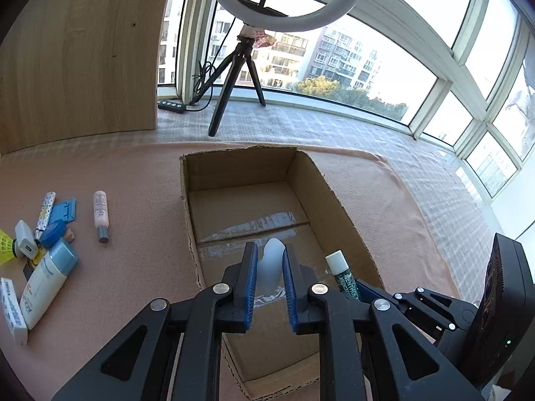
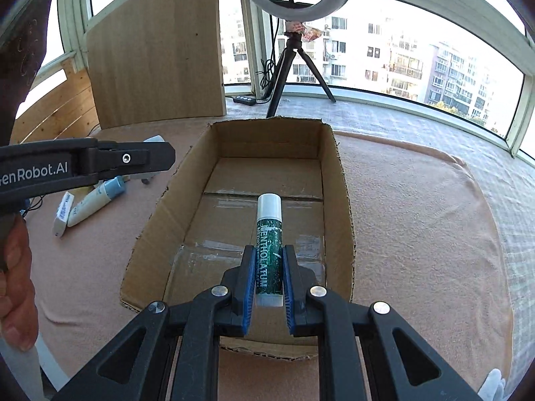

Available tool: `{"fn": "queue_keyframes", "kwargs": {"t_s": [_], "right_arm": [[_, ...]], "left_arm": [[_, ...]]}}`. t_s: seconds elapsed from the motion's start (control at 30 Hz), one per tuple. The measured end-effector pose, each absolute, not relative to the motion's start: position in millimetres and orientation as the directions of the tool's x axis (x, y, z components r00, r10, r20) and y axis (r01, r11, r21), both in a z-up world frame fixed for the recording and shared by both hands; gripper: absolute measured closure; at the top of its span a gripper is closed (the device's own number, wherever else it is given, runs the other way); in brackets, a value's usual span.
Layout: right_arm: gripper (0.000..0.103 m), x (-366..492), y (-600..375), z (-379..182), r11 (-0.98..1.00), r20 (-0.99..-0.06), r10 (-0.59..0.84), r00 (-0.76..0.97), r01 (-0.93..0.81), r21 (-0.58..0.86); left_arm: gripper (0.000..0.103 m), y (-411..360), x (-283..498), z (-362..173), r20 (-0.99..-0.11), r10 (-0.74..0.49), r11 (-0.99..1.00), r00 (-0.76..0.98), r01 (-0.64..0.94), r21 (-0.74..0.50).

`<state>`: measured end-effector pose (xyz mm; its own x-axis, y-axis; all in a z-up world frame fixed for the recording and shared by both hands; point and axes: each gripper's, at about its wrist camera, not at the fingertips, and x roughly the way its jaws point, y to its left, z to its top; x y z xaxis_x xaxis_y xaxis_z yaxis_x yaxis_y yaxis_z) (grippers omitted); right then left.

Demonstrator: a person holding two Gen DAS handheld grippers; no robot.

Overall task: Organize objects
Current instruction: 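Carry both items into the cardboard box and open both grippers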

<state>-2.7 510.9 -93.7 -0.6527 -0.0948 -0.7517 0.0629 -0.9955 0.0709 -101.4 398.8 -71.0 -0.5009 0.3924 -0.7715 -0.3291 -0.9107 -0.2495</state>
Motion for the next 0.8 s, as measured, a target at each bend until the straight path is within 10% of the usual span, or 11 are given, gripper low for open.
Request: {"fn": "queue_keyframes", "kwargs": {"t_s": [0.07,0.13,0.8], "right_arm": [[0.08,-9,515,-104,-0.995,-0.775,-0.1,-0.624,0.061,0.079],[0.055,-13,517,-115,-0.995,-0.812,-0.096,-0.576,0.043,0.087],[0.054,-11,401,-112,-0.992,-0.869,-0.111,-0.482,0.11,0.066]], "left_arm": [[0.031,399,-105,-81,-0.792,0.331,-0.937,-0.514,-0.281,-0.209],[0.021,387,-103,-82,-0.781,0.294,-0.952,-0.551,-0.237,-0.191],[0.019,134,-66,-67,-0.744,0.27,-0.959,-0.611,-0.097,-0.268]]}}
